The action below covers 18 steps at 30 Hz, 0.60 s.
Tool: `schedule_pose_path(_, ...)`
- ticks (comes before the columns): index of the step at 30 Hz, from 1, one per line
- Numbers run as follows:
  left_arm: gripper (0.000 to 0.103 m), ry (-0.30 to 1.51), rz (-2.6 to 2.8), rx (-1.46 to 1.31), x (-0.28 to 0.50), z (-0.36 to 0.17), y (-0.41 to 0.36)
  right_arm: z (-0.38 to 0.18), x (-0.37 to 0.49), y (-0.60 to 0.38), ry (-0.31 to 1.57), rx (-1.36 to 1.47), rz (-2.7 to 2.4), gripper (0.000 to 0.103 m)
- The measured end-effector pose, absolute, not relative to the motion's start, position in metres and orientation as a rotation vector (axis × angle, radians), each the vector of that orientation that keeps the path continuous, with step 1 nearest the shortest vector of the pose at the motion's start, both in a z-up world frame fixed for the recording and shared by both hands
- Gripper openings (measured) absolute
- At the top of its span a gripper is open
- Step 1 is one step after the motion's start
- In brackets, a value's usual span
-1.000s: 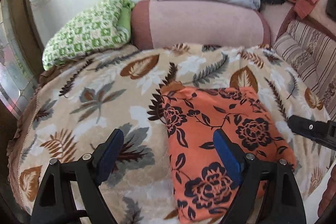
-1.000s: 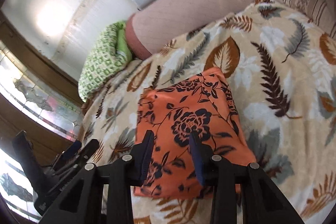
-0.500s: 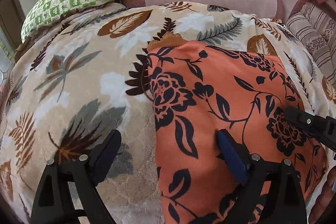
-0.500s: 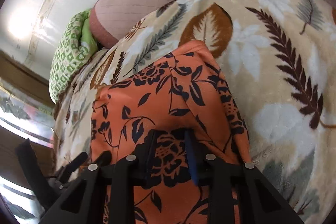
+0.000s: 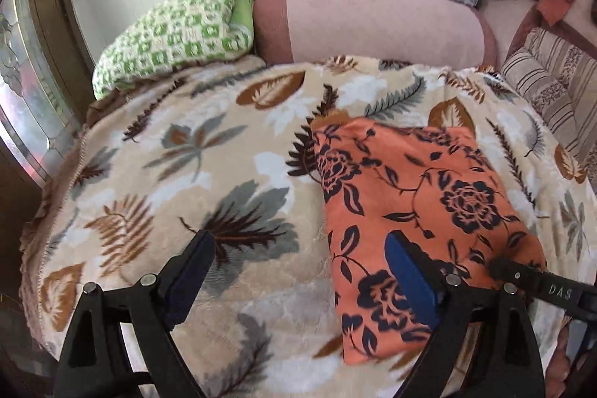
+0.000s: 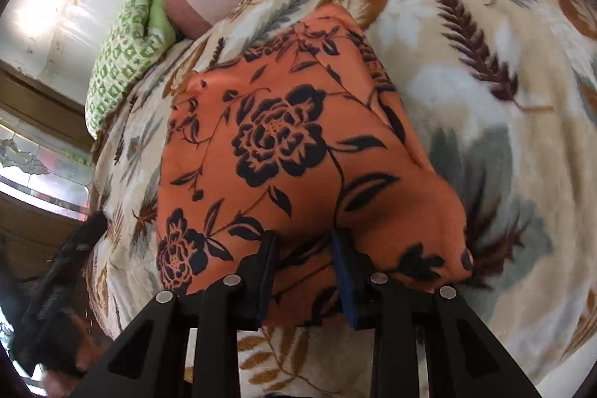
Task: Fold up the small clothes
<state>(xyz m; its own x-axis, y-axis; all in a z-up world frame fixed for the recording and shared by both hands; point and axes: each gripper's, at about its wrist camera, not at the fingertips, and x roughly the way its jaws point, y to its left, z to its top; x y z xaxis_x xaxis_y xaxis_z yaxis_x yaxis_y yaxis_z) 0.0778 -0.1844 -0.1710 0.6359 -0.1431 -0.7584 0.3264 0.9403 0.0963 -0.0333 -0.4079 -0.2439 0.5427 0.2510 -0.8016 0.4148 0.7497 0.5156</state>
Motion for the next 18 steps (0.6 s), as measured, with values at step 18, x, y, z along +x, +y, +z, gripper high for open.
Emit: schedule_pose_path(18,0.093,0.622,-0.277,0.222,0.021,-0.084,-0.170,-0.105,-0.095,-0.393,0.686,0.657,-0.061,0.070)
